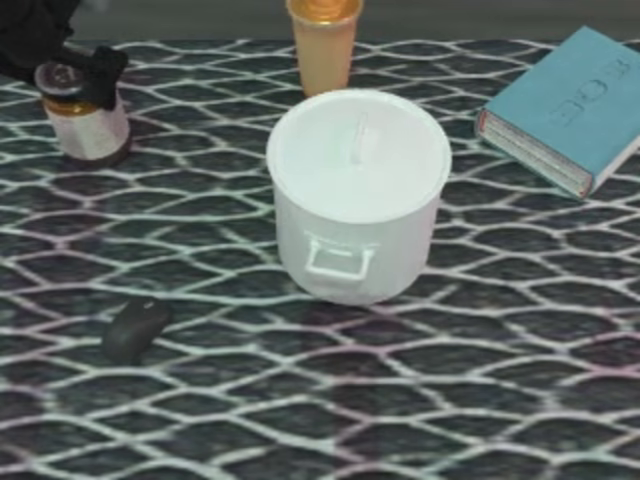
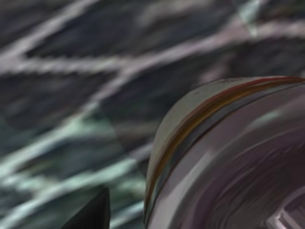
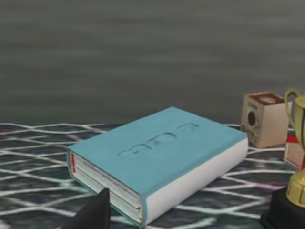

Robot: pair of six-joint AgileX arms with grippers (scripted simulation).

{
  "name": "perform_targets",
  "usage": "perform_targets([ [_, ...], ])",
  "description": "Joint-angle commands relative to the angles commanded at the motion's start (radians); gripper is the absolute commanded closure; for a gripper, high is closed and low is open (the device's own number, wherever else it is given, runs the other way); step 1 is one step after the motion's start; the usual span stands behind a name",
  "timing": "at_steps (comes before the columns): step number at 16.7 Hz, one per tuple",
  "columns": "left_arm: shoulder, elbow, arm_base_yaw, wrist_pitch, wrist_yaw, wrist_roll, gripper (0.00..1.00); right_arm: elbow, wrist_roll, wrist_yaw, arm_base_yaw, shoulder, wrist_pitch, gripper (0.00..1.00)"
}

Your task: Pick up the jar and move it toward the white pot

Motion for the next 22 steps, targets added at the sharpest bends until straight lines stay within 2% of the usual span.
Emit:
perform_targets([
  [6, 0.021, -0.023, -0.003, 0.043, 0.000, -0.002, 0.00, 0.000, 0.000, 0.000, 0.000, 0.000, 0.000, 0.00],
  [19, 0.021, -0.023, -0.003, 0.043, 0.000, -0.002, 0.98, 0.000, 0.000, 0.000, 0.000, 0.000, 0.000, 0.00],
  [22, 0.021, -0.023, -0.003, 0.043, 0.000, -0.002, 1.00, 0.000, 0.000, 0.000, 0.000, 0.000, 0.000, 0.00],
])
